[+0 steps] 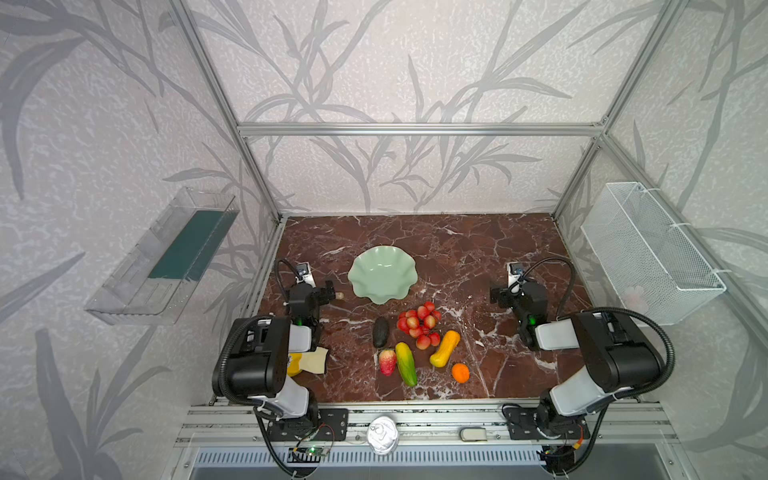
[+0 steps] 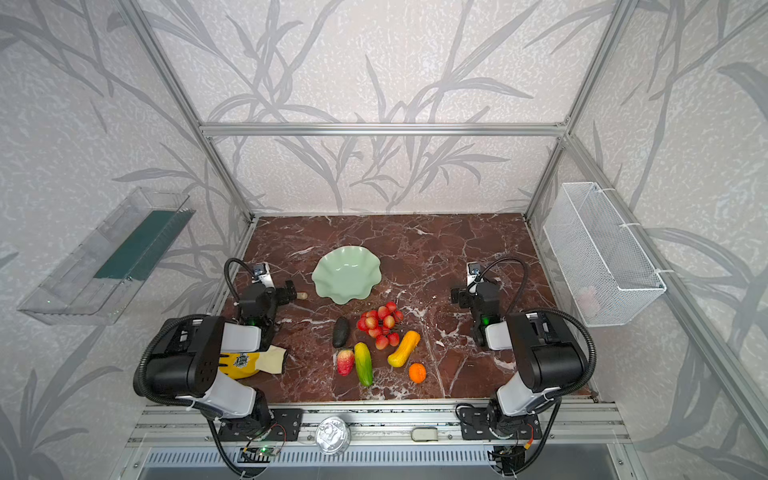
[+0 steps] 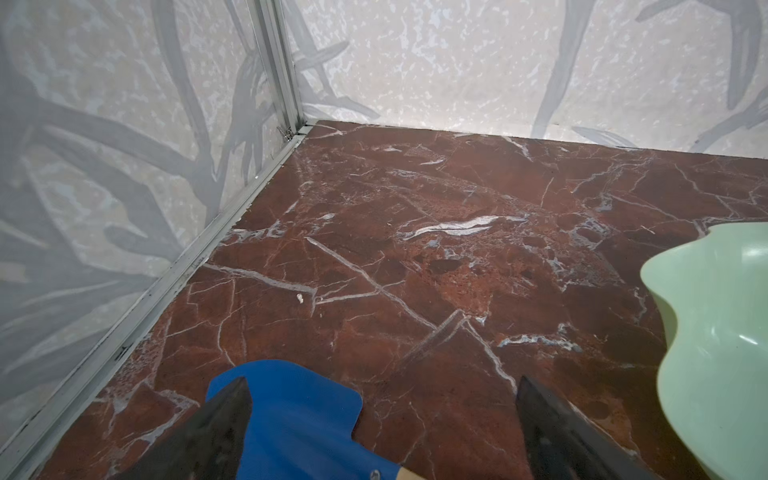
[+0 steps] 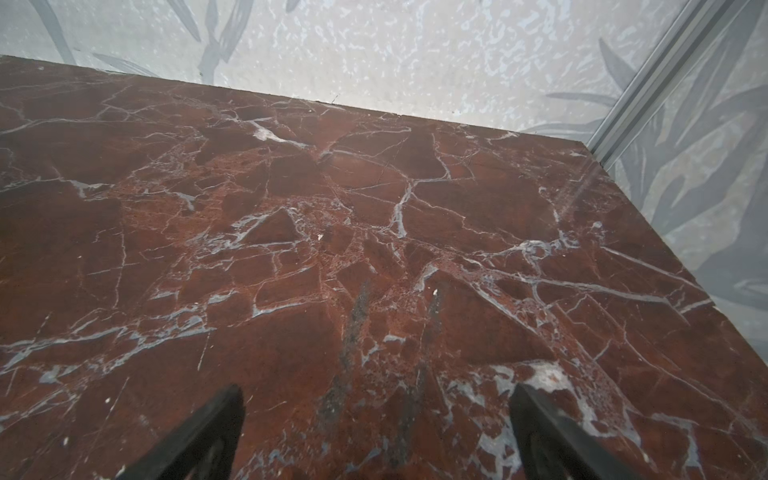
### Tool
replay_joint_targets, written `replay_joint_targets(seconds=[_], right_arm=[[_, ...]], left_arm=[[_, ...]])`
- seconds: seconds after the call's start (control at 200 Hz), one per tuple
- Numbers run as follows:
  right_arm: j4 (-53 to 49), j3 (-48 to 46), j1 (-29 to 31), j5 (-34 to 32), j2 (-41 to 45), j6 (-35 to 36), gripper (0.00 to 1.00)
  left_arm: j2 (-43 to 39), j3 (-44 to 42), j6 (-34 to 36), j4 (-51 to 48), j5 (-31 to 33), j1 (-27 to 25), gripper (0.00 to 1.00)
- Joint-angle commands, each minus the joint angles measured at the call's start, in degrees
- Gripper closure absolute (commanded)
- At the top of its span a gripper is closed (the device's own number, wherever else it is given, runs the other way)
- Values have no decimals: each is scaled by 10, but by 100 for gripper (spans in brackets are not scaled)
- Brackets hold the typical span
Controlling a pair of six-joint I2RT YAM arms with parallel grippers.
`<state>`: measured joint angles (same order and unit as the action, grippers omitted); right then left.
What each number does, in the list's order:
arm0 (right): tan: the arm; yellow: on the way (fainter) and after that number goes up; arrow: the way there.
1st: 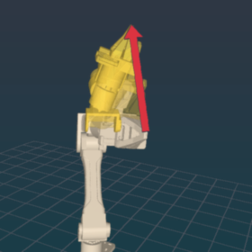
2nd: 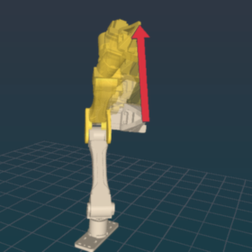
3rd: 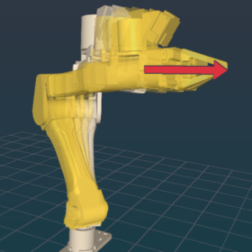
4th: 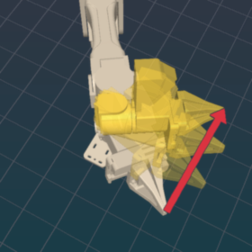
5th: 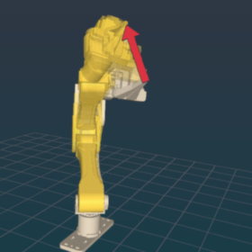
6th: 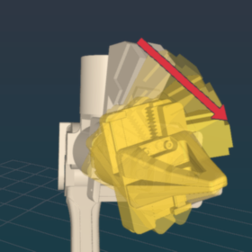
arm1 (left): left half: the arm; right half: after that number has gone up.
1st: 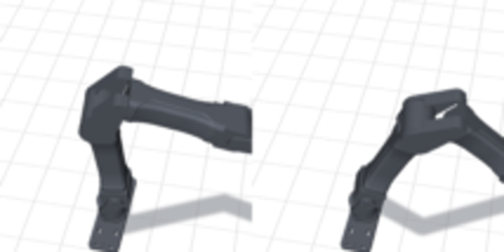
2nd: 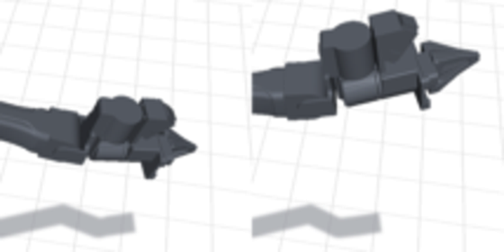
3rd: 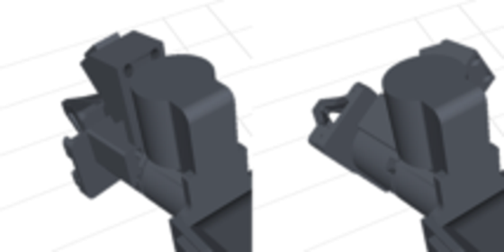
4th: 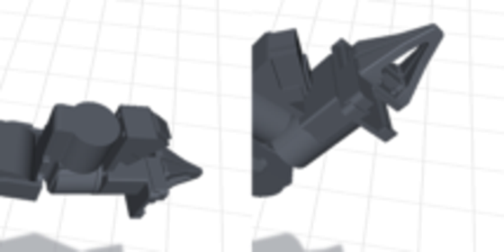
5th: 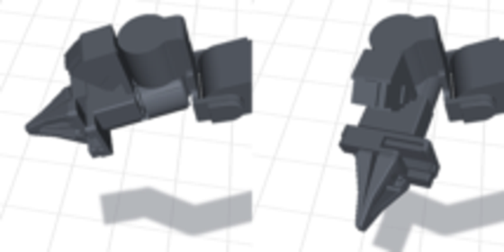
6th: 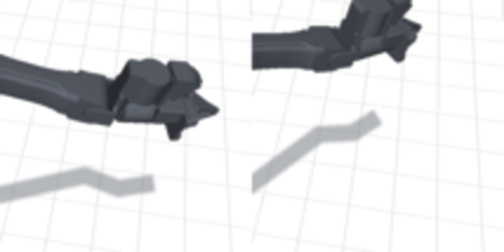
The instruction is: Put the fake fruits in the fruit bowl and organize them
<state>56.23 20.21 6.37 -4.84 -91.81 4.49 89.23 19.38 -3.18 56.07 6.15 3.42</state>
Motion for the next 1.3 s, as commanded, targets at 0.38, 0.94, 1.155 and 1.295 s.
replay_joint_targets(seconds=[0.38, 0.94, 1.155, 1.295], right_arm=[[7, 9, 0, 1, 8, -4, 1], [4, 9, 0, -4, 12, -6, 1], [-273, 91, 0, -55, 189, -73, 1], [-388, 131, -6, -19, 278, -181, 1]], left_arm=[[3, 10, -4, -2, 10, -4, 1], [-96, 38, 14, -139, 25, -27, 1], [-272, 142, -154, -457, 26, -29, 1], [-350, 138, -174, -492, -116, -25, 1]])
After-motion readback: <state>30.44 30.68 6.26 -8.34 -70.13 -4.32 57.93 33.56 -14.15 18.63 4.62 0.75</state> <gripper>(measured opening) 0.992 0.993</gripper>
